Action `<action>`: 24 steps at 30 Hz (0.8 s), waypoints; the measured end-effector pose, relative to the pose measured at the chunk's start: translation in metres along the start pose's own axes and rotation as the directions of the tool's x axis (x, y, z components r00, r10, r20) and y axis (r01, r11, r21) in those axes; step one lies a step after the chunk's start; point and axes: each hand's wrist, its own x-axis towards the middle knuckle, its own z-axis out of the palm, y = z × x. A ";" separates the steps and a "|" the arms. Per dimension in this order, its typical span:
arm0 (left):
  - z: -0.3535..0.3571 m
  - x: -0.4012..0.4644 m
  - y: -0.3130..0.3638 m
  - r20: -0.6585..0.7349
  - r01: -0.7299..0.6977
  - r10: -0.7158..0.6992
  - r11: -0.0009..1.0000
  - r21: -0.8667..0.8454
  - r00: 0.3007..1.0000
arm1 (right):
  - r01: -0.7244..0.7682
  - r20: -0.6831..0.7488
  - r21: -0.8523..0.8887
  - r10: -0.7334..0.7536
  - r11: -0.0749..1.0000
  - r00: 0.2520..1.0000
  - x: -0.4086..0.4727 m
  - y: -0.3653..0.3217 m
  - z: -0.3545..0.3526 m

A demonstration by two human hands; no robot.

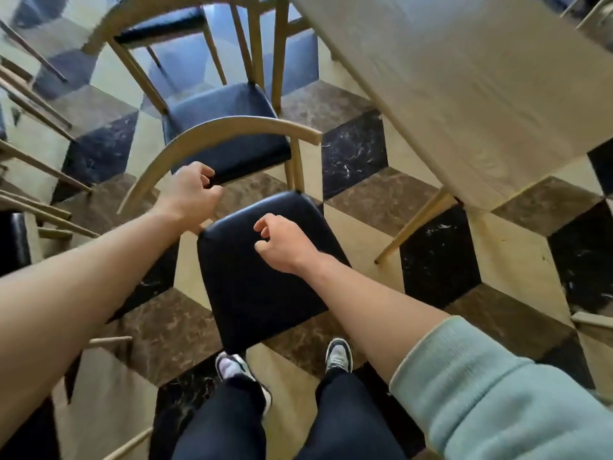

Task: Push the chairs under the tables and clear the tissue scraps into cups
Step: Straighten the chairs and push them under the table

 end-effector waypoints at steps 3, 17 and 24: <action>-0.023 0.071 -0.004 -0.053 -0.160 0.178 0.956 0.244 0.983 | -0.058 0.074 0.142 0.048 0.988 0.996 0.059 -0.036 0.021; 0.012 0.297 0.011 0.641 -0.645 0.453 0.759 0.088 0.620 | -0.543 0.369 0.699 0.417 0.464 0.831 0.255 -0.160 0.143; 0.010 0.328 -0.013 0.633 -0.661 0.550 0.746 -0.080 0.544 | -0.554 0.388 0.792 0.488 0.257 0.782 0.267 -0.178 0.170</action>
